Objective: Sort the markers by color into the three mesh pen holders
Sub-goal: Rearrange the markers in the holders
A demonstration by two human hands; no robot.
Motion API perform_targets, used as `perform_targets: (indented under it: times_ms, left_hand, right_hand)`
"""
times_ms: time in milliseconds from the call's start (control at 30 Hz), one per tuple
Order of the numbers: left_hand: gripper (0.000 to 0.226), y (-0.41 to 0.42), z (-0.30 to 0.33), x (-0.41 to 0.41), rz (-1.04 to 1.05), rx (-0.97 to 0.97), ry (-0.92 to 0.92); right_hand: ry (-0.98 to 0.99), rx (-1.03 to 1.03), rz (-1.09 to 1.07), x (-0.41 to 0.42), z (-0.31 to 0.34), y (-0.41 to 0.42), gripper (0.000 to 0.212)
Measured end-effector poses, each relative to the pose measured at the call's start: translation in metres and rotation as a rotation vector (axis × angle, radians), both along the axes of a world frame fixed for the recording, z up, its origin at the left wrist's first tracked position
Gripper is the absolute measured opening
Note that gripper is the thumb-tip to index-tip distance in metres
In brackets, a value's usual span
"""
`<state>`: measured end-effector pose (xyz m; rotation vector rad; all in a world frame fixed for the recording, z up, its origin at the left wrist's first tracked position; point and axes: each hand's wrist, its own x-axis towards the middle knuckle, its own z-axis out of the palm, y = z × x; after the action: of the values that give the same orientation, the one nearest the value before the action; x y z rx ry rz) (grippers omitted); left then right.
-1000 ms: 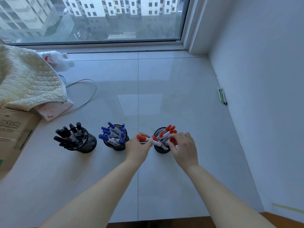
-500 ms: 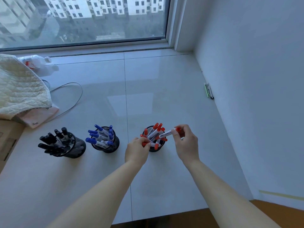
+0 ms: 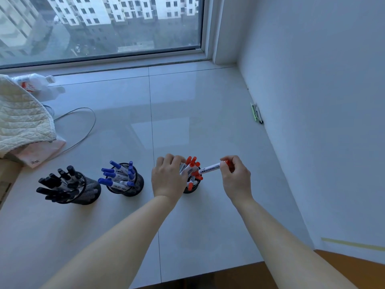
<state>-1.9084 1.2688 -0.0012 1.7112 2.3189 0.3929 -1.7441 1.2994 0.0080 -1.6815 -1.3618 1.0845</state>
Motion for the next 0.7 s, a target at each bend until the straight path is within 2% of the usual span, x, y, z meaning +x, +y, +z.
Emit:
perform_targets:
  times_ms: [167,300,500,700]
  left_hand:
    - [0.036,0.024,-0.005,0.002,-0.159,-0.217,0.180]
    - [0.039,0.031,-0.011,0.007,-0.189,-0.231,0.260]
    - [0.030,0.025,-0.008,-0.007,-0.126,-0.059,0.183]
    - [0.017,0.015,0.020,-0.029,0.060,0.246,-0.060]
  right_hand:
    - [0.020,-0.072,0.016,0.004,0.001,0.002,0.013]
    - [0.010,-0.095,0.042,0.010,0.004,0.002,0.010]
    - [0.047,-0.127,-0.026,0.015,0.004,0.003,0.016]
    - [0.269,-0.291,-0.208,0.004,0.008,0.011,0.016]
